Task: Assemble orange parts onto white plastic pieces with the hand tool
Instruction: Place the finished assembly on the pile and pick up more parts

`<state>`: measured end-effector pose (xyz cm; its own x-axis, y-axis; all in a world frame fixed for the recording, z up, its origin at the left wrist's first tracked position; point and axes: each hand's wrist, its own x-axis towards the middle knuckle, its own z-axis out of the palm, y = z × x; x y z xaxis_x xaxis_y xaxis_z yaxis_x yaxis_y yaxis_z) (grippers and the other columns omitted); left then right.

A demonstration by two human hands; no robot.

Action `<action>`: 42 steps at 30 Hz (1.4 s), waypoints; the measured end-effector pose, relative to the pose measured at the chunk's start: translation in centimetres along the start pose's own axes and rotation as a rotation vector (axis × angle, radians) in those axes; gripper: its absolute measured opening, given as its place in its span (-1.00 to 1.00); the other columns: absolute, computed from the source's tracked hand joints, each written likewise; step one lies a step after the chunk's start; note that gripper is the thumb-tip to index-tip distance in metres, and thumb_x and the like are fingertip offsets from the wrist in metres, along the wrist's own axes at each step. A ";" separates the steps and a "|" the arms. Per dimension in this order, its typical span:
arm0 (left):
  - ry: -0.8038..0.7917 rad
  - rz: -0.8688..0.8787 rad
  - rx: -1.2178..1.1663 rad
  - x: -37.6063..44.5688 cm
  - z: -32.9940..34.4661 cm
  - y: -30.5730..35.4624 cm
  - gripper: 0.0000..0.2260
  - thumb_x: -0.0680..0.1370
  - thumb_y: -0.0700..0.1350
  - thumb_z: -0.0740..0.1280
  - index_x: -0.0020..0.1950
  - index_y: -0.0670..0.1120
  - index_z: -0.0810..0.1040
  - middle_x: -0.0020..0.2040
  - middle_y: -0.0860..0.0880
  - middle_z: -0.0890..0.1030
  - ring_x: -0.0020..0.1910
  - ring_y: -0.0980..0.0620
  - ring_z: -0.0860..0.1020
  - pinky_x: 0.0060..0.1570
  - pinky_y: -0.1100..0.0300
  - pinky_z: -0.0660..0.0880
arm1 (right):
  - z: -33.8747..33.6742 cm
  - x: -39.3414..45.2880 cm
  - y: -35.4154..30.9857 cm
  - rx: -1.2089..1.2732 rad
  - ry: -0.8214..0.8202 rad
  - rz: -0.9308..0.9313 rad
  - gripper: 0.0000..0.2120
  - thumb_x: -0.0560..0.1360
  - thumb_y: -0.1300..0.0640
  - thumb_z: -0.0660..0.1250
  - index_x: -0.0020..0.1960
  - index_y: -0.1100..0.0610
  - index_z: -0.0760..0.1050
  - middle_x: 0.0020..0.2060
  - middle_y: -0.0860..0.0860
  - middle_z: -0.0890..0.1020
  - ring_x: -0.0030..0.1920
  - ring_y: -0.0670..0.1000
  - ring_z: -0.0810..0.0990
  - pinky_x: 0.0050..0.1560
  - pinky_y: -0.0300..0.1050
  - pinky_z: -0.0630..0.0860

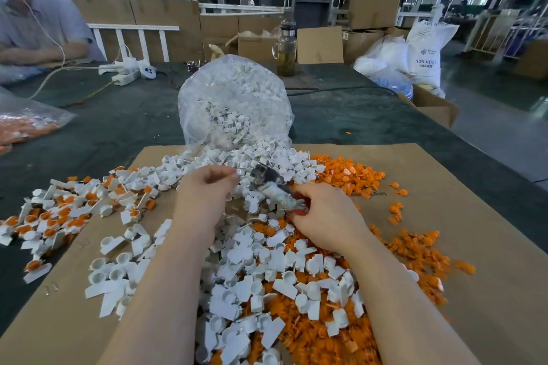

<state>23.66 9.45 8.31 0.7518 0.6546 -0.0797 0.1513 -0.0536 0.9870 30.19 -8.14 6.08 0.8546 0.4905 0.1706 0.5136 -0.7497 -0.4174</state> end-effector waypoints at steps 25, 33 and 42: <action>-0.195 0.184 0.241 -0.5 1.3 -0.5 -0.95 0.51 -0.03 0.47 -0.04 0.07 0.67 -0.29 0.15 0.70 -0.30 0.20 0.66 -0.30 0.34 0.53 | -0.6 0.1 0.1 0.324 0.245 0.120 -0.94 0.52 0.05 0.34 -0.07 0.03 0.54 -0.25 -0.08 0.60 -0.26 -0.06 0.55 -0.30 -0.08 0.52; -0.327 -0.090 -0.291 -0.6 1.3 0.2 -0.82 0.48 -0.38 0.42 0.03 -0.20 0.64 -0.15 -0.15 0.73 -0.12 -0.08 0.72 -0.17 0.19 0.66 | -0.9 0.0 0.1 0.438 0.319 0.089 -0.89 0.52 0.01 0.37 0.02 0.00 0.53 -0.17 -0.19 0.58 -0.18 -0.19 0.54 -0.28 -0.33 0.39; -0.220 0.053 -0.119 -0.8 1.8 -0.3 -0.92 0.44 -0.20 0.53 -0.15 -0.03 0.69 -0.20 0.00 0.73 -0.19 0.06 0.67 -0.06 0.16 0.56 | -0.9 0.0 -0.1 0.529 0.349 0.045 -0.92 0.53 0.04 0.37 -0.01 -0.05 0.48 -0.20 -0.19 0.57 -0.12 -0.28 0.53 -0.30 -0.44 0.45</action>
<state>24.17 7.59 7.80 0.8801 0.4728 -0.0429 0.0412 0.0140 0.9991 30.19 -8.42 6.93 0.8950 0.2232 0.3862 0.4454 -0.4018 -0.8001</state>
